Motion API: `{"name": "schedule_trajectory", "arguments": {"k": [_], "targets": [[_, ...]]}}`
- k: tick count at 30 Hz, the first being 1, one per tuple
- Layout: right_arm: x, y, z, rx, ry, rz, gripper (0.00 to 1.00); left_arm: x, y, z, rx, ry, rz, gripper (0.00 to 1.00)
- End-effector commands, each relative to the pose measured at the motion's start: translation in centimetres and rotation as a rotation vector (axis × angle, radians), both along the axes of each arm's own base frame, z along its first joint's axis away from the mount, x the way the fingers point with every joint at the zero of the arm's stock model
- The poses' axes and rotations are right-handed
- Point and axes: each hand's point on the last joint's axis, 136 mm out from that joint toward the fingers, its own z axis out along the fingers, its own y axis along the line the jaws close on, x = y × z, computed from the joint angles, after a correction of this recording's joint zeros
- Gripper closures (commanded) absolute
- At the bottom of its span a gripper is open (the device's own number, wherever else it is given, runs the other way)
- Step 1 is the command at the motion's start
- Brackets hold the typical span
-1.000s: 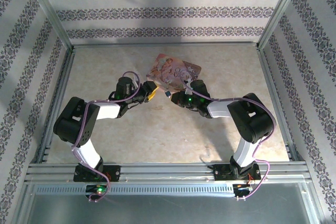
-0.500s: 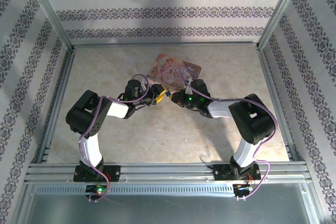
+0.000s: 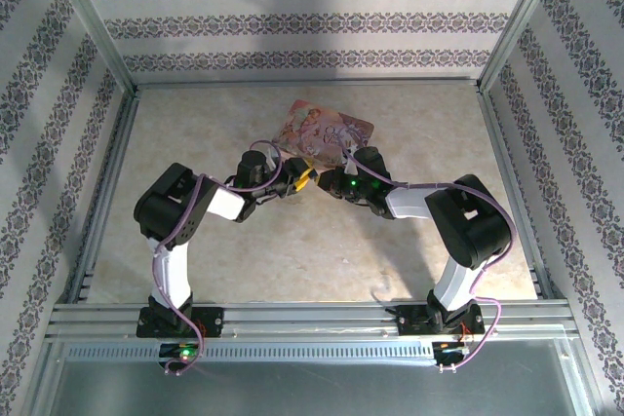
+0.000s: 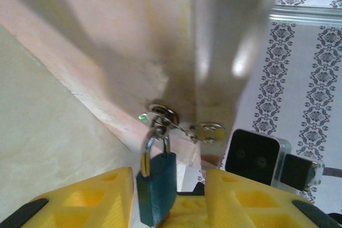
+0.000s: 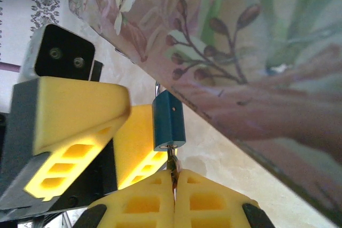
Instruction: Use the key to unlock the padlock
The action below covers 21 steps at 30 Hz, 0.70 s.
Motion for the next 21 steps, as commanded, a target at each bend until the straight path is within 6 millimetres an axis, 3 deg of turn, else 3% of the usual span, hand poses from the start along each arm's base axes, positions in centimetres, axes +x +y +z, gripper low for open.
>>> {"name": "schedule_trajectory", "arguments": {"k": [1, 17, 21], "targets": [[1.1, 0.6, 3.3, 0.059, -0.070, 0.012, 1.00, 0.7, -1.2, 1.3, -0.051, -0.049, 0.003, 0.63], [1.2, 0.3, 3.7, 0.057, -0.078, -0.009, 1.00, 0.7, -1.1, 1.1, -0.038, -0.042, 0.029, 0.79], [1.4, -0.8, 3.8, 0.042, -0.092, -0.034, 0.87, 0.6, -1.1, 1.8, -0.023, -0.057, 0.027, 0.85]]}}
